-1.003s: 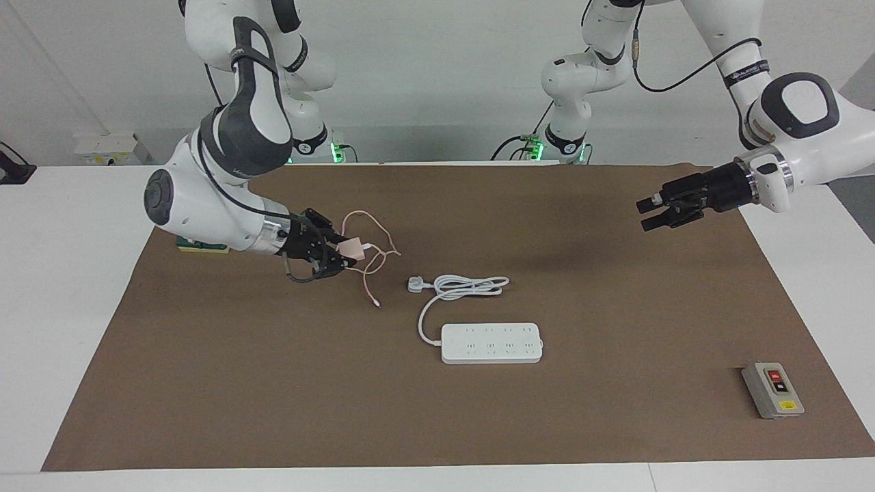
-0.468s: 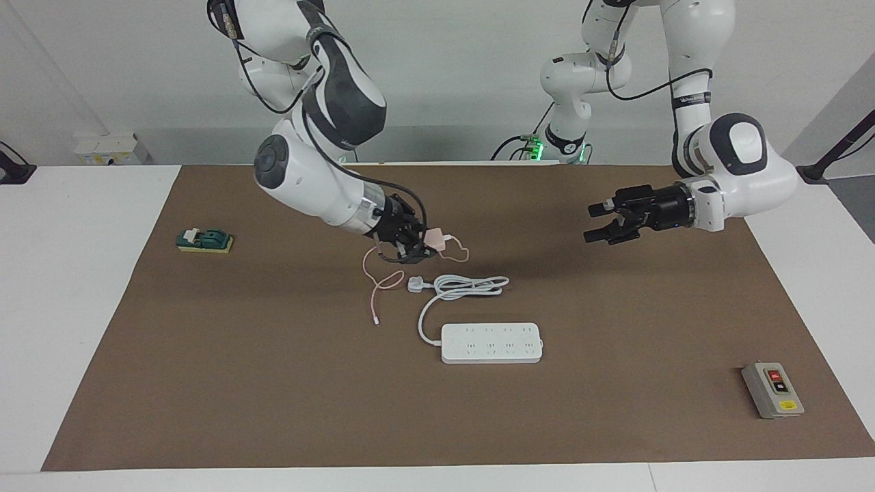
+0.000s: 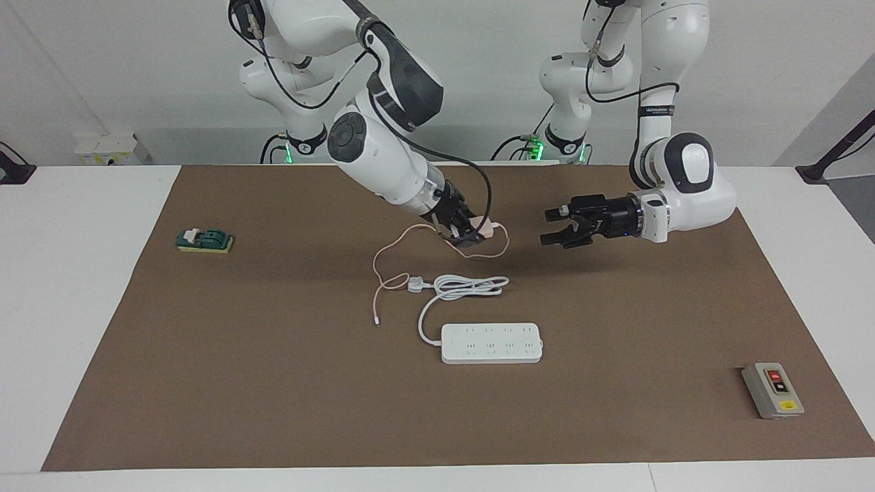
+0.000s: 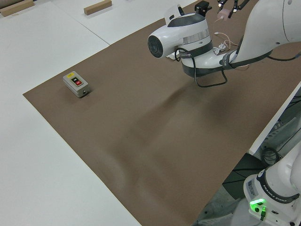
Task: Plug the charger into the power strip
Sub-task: 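Carry the charger with the right gripper while the left gripper reaches toward it, then grasp the pink charger with the left gripper from the right gripper, then pull the charger away with the left gripper while the right gripper withdraws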
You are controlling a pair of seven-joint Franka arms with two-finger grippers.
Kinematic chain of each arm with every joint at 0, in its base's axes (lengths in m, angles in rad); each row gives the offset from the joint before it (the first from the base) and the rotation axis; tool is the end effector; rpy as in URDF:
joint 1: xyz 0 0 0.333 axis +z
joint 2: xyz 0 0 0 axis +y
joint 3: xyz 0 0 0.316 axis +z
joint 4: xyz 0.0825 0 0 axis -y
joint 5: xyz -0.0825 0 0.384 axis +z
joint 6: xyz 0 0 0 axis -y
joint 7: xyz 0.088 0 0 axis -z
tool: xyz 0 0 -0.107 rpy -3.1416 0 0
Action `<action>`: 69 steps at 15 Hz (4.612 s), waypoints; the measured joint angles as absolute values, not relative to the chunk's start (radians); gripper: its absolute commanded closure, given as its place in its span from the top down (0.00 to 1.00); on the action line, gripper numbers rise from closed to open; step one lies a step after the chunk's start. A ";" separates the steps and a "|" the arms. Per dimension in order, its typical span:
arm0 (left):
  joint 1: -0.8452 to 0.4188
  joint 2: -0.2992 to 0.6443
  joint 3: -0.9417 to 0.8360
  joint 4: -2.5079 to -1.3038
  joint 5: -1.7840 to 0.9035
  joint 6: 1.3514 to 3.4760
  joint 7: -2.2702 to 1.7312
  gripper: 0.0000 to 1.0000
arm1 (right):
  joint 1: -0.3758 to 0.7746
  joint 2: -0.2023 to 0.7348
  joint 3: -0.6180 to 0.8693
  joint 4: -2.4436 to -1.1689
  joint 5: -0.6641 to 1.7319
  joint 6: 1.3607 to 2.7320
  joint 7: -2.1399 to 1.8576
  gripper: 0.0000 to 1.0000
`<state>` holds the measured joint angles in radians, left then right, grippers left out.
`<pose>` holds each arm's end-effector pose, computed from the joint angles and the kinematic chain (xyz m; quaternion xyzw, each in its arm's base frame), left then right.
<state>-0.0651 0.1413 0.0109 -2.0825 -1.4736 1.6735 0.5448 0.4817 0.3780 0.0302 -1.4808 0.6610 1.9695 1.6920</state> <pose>0.5477 -0.1270 0.3989 0.7547 0.0265 -0.0435 0.6541 0.5821 0.3688 0.4832 -0.7217 0.6163 0.2537 0.1869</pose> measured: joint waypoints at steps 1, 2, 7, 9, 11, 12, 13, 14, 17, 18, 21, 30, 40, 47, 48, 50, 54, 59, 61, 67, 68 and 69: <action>-0.076 0.141 0.011 -2.091 -1.474 1.674 0.548 1.00 | 0.492 0.379 0.030 -1.481 0.661 1.975 1.705 0.00; -0.087 0.141 0.010 -2.099 -1.474 1.674 0.550 1.00 | 0.499 0.379 0.030 -1.482 0.661 1.979 1.717 0.00; -0.114 0.141 0.010 -2.113 -1.486 1.688 0.557 1.00 | 0.509 0.380 0.030 -1.483 0.661 2.006 1.766 0.00; -0.125 0.141 0.010 -2.113 -1.504 1.695 0.561 1.00 | 0.515 0.381 0.030 -1.483 0.661 2.007 1.781 0.00; -0.141 0.141 0.010 -2.112 -1.520 1.700 0.564 1.00 | 0.518 0.381 0.030 -1.483 0.661 2.008 1.784 0.00; -0.147 0.141 0.010 -2.112 -1.527 1.703 0.565 1.00 | 0.518 0.381 0.029 -1.483 0.661 2.008 1.785 0.00; -0.156 0.141 0.009 -2.112 -1.532 1.706 0.566 1.00 | 0.518 0.381 0.029 -1.483 0.661 2.008 1.785 0.00; -0.164 0.141 0.009 -2.112 -1.535 1.709 0.566 1.00 | 0.518 0.381 0.029 -1.483 0.661 2.008 1.785 0.00; -0.180 0.141 0.010 -2.112 -1.537 1.716 0.566 1.00 | 0.518 0.381 0.028 -1.483 0.661 2.008 1.785 0.00; -0.183 0.141 0.009 -2.113 -1.537 1.716 0.566 1.00 | 0.518 0.381 0.027 -1.483 0.661 2.008 1.785 0.00; -0.187 0.141 0.010 -2.113 -1.537 1.716 0.566 1.00 | 0.518 0.381 0.027 -1.483 0.661 2.008 1.785 0.00; -0.213 0.141 0.008 -2.116 -1.536 1.704 0.566 0.92 | 0.518 0.381 0.027 -1.483 0.661 2.008 1.785 0.00; -0.216 0.141 0.023 -2.118 -1.536 1.705 0.583 0.79 | 0.518 0.381 0.027 -1.483 0.661 2.008 1.785 0.00; -0.216 0.141 0.023 -2.120 -1.535 1.707 0.588 0.43 | 0.518 0.381 0.027 -1.483 0.661 2.008 1.785 0.00; -0.216 0.141 0.023 -2.120 -1.535 1.708 0.588 0.42 | 0.518 0.381 0.027 -1.483 0.661 2.008 1.785 0.00; -0.216 0.141 0.024 -2.121 -1.534 1.710 0.589 0.29 | 0.518 0.381 0.027 -1.483 0.661 2.008 1.785 0.00; -0.215 0.141 0.025 -2.123 -1.533 1.711 0.597 0.00 | 0.519 0.381 0.028 -1.482 0.661 2.008 1.785 0.00; -0.214 0.141 0.025 -2.123 -1.532 1.711 0.600 0.00 | 0.519 0.382 0.028 -1.482 0.661 2.011 1.785 0.85; -0.210 0.141 0.027 -2.119 -1.522 1.714 0.607 0.00 | 0.519 0.382 0.028 -1.482 0.661 2.012 1.809 1.00; -0.094 0.140 0.035 -1.982 -1.267 1.716 0.614 0.00 | 0.519 0.381 0.026 -1.480 0.659 2.012 1.823 1.00; -0.076 0.142 0.036 -1.950 -1.219 1.717 0.614 0.00 | 0.519 0.381 0.025 -1.480 0.659 2.013 1.823 1.00; -0.062 0.146 0.036 -1.917 -1.171 1.719 0.614 0.00 | 0.518 0.381 0.022 -1.479 0.659 2.013 1.823 1.00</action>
<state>-0.0619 0.1460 0.0362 -1.9172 -1.1711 1.7188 0.6136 0.5181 0.3813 0.0219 -1.4792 0.6594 2.0130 1.8229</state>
